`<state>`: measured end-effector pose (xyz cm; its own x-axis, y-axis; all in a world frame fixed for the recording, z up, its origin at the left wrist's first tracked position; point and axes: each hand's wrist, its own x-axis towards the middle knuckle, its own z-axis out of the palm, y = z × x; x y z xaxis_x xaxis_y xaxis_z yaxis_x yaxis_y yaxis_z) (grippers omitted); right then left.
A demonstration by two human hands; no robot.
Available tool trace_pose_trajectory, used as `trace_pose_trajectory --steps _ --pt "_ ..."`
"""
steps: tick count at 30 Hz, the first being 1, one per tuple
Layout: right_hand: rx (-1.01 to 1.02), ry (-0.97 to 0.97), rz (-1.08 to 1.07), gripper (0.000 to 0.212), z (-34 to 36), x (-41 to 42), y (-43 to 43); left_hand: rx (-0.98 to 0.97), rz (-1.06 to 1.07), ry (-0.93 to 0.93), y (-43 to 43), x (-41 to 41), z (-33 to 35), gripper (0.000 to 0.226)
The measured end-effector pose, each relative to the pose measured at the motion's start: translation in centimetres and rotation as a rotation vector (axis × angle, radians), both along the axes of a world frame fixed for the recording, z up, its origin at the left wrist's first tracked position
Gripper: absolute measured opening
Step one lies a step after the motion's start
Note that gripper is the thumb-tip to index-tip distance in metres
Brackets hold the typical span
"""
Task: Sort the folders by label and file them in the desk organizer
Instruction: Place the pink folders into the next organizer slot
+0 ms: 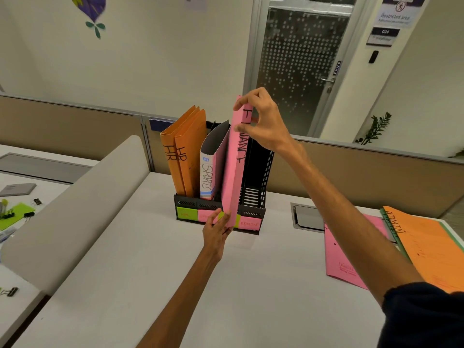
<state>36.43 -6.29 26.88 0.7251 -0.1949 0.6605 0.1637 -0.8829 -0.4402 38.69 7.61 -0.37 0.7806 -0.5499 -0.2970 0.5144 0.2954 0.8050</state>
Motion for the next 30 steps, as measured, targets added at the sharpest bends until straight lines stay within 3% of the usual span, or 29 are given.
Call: trace_pose_trajectory --steps 11,21,30 --pt "-0.009 0.016 -0.102 0.08 -0.8 1.0 -2.2 0.044 -0.054 -0.082 -1.0 0.7 0.5 0.049" --pt "0.019 -0.139 -0.098 0.064 -0.7 0.1 -2.5 0.017 -0.163 -0.154 -1.3 0.3 0.7 0.052" --pt "0.028 -0.146 -0.136 0.055 -0.1 -1.5 -2.6 0.012 -0.199 -0.18 -2.0 -0.6 0.7 0.06"
